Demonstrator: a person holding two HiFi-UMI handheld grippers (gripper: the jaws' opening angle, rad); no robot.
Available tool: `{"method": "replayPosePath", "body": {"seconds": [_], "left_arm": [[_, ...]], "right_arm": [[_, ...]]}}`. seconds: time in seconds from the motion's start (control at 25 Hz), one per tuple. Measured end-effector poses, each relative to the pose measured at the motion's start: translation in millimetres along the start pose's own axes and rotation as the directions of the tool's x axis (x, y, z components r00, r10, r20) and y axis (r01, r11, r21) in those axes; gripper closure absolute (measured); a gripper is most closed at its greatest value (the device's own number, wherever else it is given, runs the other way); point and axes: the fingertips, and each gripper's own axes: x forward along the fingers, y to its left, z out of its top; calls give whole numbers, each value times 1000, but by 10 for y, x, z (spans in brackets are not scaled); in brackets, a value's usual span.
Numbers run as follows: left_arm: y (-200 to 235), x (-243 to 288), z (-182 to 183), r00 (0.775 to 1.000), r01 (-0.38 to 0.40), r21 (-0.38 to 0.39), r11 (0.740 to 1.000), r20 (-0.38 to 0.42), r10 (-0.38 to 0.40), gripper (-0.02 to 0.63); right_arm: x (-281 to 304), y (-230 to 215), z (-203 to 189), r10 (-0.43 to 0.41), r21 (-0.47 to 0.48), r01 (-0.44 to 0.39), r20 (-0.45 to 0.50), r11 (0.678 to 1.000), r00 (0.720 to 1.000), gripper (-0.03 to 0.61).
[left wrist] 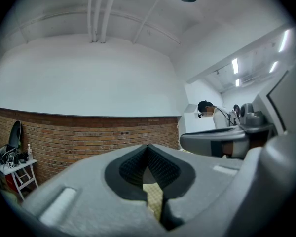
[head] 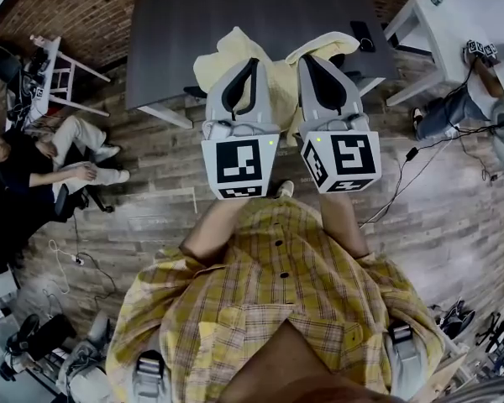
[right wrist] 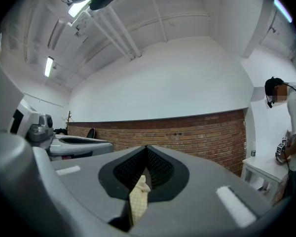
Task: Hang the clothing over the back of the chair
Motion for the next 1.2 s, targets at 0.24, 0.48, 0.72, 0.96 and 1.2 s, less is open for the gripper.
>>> {"method": "replayPosePath", "body": {"seconds": [0.24,0.48,0.72,0.96,1.2], "left_arm": [[-69,-143,-165,1000,-12,-4,1000,-20,12,612],[-124,-268,-292,1000,-10,0,1000,-23,10,612],[-194,-324,-350,1000,-18,5,1000,-20,19,612],[-238,-369,-393,1000,-12,8,1000,-17,13,612],[-232,-410,-466,1000,-14,0,1000,-19,14,612]], "right_arm": [[-135,109,-187,12,-10,-12,-23,1000,1000,572],[-233,173,-322,16,-14,-17,-35,1000,999,572],[-323,177,-386,25,-21,-26,-37,999,999,572],[-382,126,-454,4,-33,-5,-37,999,999,572],[-423,118,-533,-4,-27,3,-33,1000,999,572]]}}
